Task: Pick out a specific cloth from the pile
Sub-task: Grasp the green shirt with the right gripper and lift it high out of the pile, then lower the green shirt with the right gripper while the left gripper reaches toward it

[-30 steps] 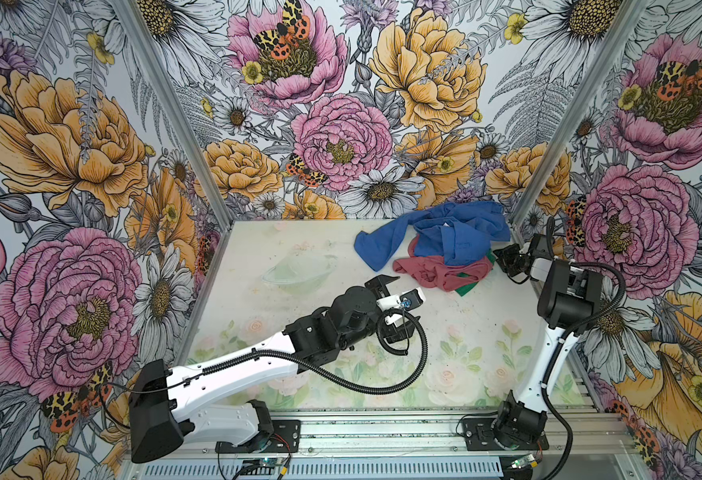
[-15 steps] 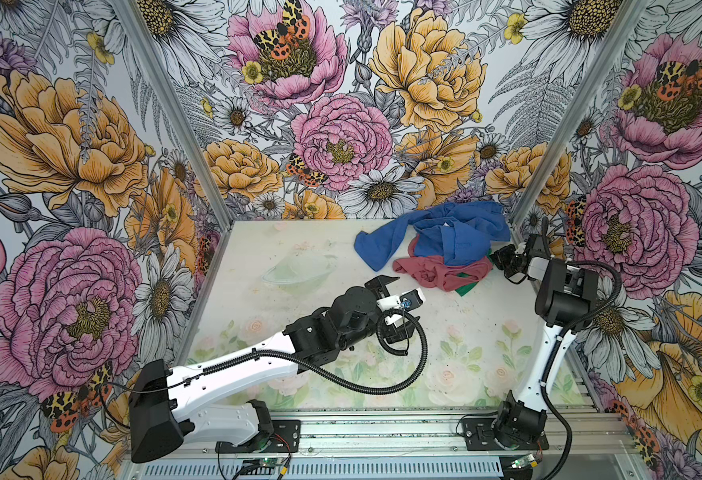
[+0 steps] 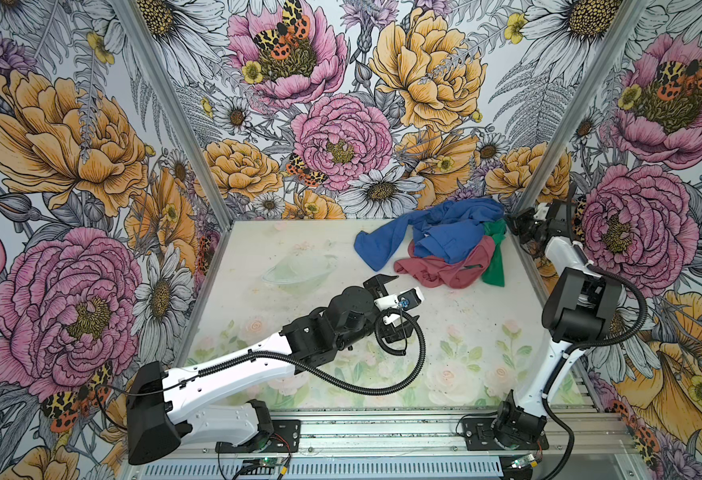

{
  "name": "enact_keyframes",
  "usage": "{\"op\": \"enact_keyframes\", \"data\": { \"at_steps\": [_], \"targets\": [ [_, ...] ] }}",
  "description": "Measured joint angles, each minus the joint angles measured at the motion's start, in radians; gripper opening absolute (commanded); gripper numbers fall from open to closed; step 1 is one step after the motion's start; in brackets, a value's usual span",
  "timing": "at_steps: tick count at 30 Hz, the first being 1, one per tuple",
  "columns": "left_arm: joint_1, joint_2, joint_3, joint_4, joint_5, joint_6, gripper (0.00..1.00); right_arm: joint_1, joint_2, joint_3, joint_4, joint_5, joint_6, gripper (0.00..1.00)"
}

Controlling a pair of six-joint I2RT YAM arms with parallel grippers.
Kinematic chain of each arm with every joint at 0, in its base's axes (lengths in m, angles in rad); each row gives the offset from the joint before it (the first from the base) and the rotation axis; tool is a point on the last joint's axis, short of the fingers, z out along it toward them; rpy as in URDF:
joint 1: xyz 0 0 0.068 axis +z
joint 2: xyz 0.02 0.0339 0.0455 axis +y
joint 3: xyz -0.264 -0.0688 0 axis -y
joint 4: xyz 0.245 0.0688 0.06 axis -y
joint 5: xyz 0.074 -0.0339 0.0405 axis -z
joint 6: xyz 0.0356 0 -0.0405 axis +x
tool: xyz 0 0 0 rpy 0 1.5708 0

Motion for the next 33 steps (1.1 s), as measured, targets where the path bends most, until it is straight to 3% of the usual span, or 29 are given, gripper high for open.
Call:
{"op": "enact_keyframes", "data": {
  "at_steps": [4,9,11,17,22,25,30,33],
  "targets": [
    [0.000,-0.027,0.000,0.001,0.000,0.000,0.99,0.020,-0.002,0.332,-0.083,-0.011,0.053,0.00],
    [0.000,-0.032,0.000,0.001,-0.018,0.001,0.99,0.078,0.169,1.078,-0.183,-0.007,0.192,0.00],
    [0.000,-0.033,0.000,0.001,-0.029,0.001,0.99,0.126,0.160,1.191,-0.154,-0.024,0.264,0.00],
    [0.024,-0.071,-0.006,0.000,-0.045,0.008,0.99,0.370,0.028,1.064,-0.049,-0.136,0.315,0.00],
    [0.123,-0.163,-0.028,0.008,-0.040,0.008,0.99,0.585,0.024,1.019,-0.036,-0.215,0.289,0.00],
    [0.201,-0.224,-0.056,0.022,-0.021,0.009,0.99,0.655,-0.016,0.930,-0.026,-0.246,0.252,0.00],
    [0.280,-0.285,-0.119,0.049,-0.018,0.037,0.99,0.654,-0.212,0.522,0.028,-0.256,0.144,0.00],
    [0.304,-0.298,-0.155,0.055,-0.018,0.053,0.99,0.644,-0.355,0.149,0.169,-0.251,0.122,0.00]
  ]
}}
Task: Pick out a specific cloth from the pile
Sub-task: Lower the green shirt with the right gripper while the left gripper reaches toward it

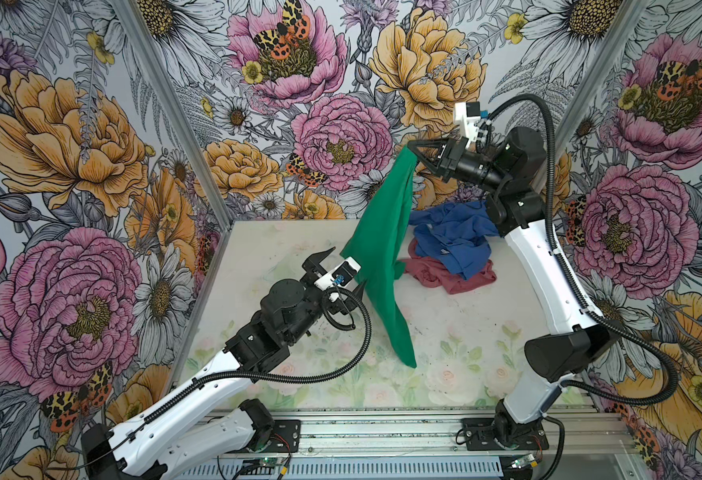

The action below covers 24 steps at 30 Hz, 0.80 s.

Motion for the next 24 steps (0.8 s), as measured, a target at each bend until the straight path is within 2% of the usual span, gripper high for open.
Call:
{"op": "enact_keyframes", "data": {
  "at_steps": [2,5,7,8,9,10,11,12,13,15,17,20,24],
  "targets": [
    [0.010,0.007,-0.008,0.000,0.004,0.007,0.99,-0.014,-0.076,-0.292,0.169,0.003,0.035,0.00],
    [0.014,0.039,-0.008,-0.001,0.017,0.007,0.99,-0.047,-0.111,-0.675,0.380,0.010,0.085,0.00],
    [0.019,0.080,0.001,-0.017,0.023,0.003,0.99,-0.063,-0.101,-0.867,0.427,0.023,0.087,0.01],
    [0.025,0.114,0.016,-0.037,0.023,-0.005,0.99,-0.071,-0.097,-0.954,0.436,0.031,0.080,0.05],
    [0.031,0.140,0.030,-0.055,0.023,-0.014,0.99,-0.072,-0.096,-1.013,0.441,0.037,0.073,0.16],
    [0.040,0.179,0.056,-0.084,0.016,-0.032,0.99,-0.070,-0.096,-1.078,0.447,0.040,0.063,0.31],
    [0.046,0.223,0.092,-0.121,0.001,-0.058,0.99,-0.065,-0.097,-1.130,0.457,0.045,0.047,0.53],
    [0.048,0.267,0.132,-0.161,-0.014,-0.090,0.99,-0.061,-0.099,-1.159,0.465,0.046,0.032,0.71],
    [0.050,0.312,0.176,-0.202,-0.027,-0.132,0.99,-0.053,-0.108,-1.188,0.465,0.049,0.007,0.82],
    [0.052,0.404,0.260,-0.287,-0.030,-0.232,0.99,-0.039,-0.147,-1.211,0.418,0.062,-0.054,0.93],
    [0.052,0.486,0.312,-0.364,0.000,-0.318,0.99,-0.018,-0.240,-1.199,0.273,0.116,-0.188,0.98],
    [0.061,0.594,0.342,-0.458,0.056,-0.395,0.98,0.027,-0.389,-1.117,0.032,0.264,-0.388,0.99],
    [0.123,0.761,0.380,-0.563,0.150,-0.458,0.92,0.042,-0.534,-1.077,-0.082,0.449,-0.539,0.99]
  ]
}}
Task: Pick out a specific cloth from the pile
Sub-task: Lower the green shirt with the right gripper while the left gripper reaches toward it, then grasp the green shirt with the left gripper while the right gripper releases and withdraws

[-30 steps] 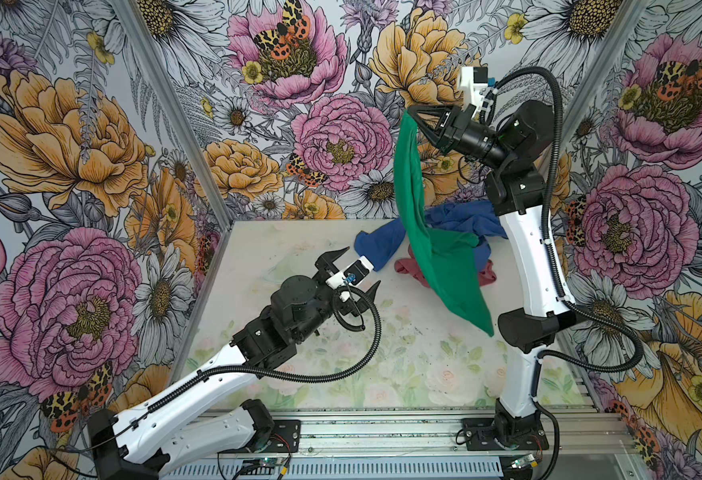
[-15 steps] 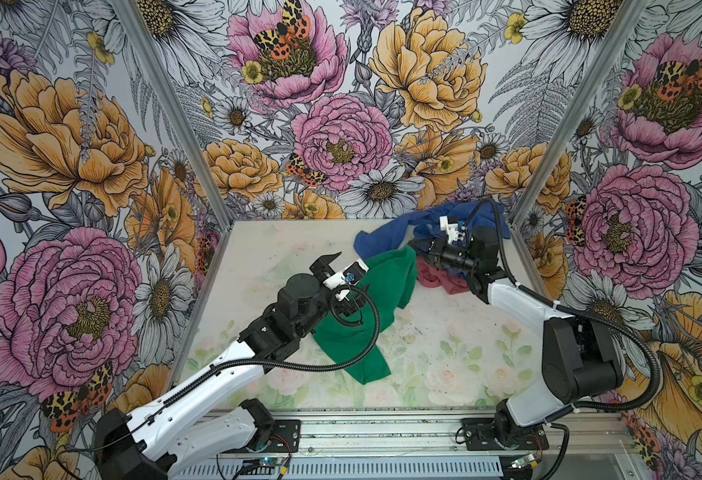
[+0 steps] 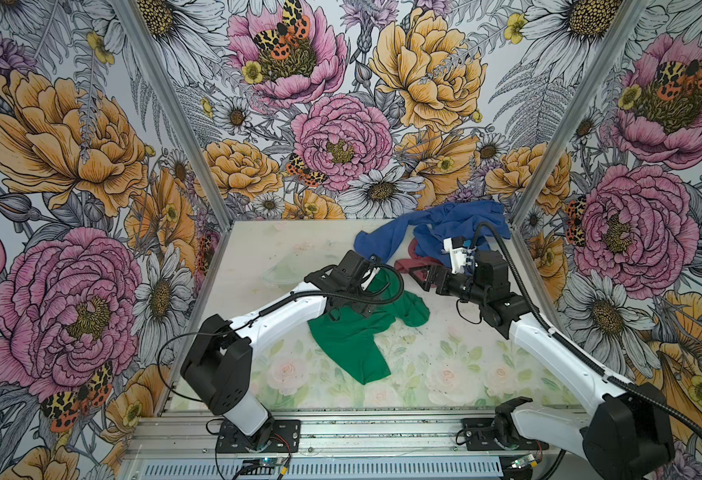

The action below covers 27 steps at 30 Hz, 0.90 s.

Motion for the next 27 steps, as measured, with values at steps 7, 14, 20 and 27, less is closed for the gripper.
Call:
{"op": "enact_keyframes", "data": {
  "at_steps": [7,14,20,27],
  "targets": [
    [0.069,0.183,0.065,-0.056,0.045,-0.039,0.91,0.002,0.081,-0.185,0.100,0.121,-0.109,0.99],
    [0.063,0.307,0.095,-0.044,0.029,-0.032,0.73,0.056,0.091,-0.448,0.362,0.016,-0.115,0.99],
    [0.064,0.322,0.117,-0.017,0.015,-0.023,0.00,0.081,-0.085,-0.448,0.477,0.025,-0.162,0.99],
    [0.063,0.195,0.116,-0.022,-0.026,-0.005,0.00,0.081,-0.113,-0.451,0.496,0.044,-0.182,0.99]
  ]
}}
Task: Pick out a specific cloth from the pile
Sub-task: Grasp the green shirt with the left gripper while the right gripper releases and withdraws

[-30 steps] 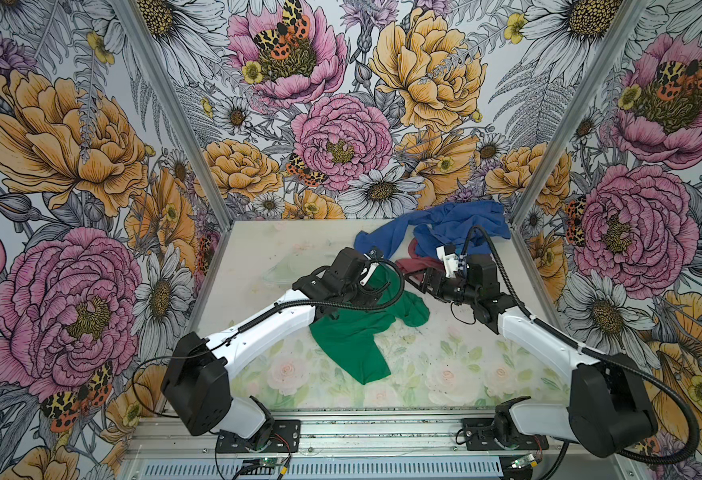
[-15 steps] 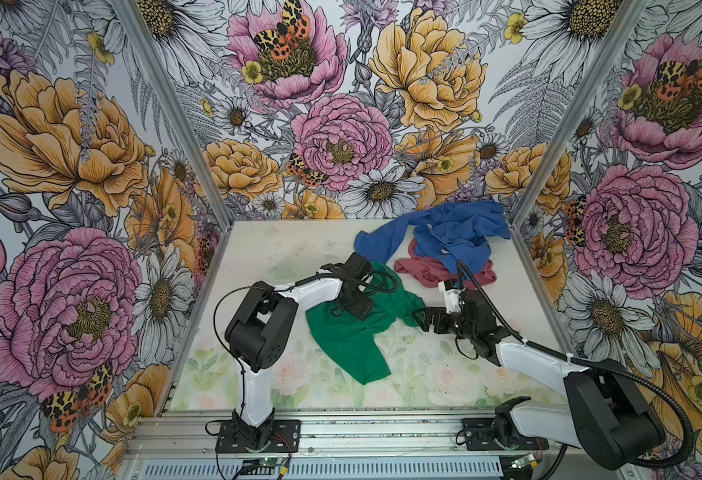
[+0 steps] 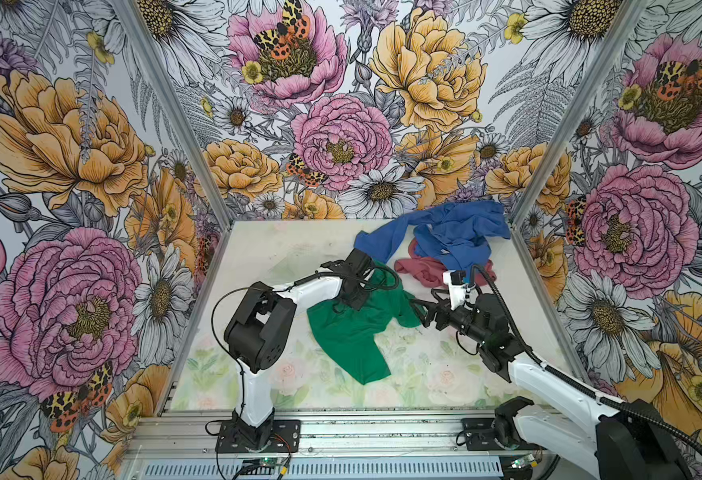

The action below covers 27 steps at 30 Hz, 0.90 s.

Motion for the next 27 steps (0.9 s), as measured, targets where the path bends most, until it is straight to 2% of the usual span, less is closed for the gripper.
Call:
{"op": "enact_keyframes", "data": {
  "at_steps": [3,7,12,15,18,27],
  "targets": [
    [0.004,-0.165,0.030,-0.001,-0.026,0.014,0.00,0.000,0.000,0.000,0.002,-0.001,0.000,0.99],
    [0.047,-0.332,0.159,0.024,-0.085,0.029,0.00,0.000,0.000,0.000,0.009,-0.001,0.000,0.99],
    [0.193,-0.451,0.251,0.101,-0.144,0.034,0.00,0.000,-0.002,0.000,0.008,-0.001,0.000,0.99],
    [0.301,-0.466,0.290,0.134,-0.149,0.023,0.00,0.000,-0.007,0.000,0.008,-0.001,0.000,0.99],
    [0.360,-0.462,0.291,0.145,-0.151,0.023,0.00,0.000,-0.012,0.000,0.008,-0.001,0.000,0.99],
    [0.377,-0.412,0.183,0.150,-0.130,0.023,0.00,0.000,-0.013,0.000,0.008,-0.001,0.000,0.99]
  ]
}}
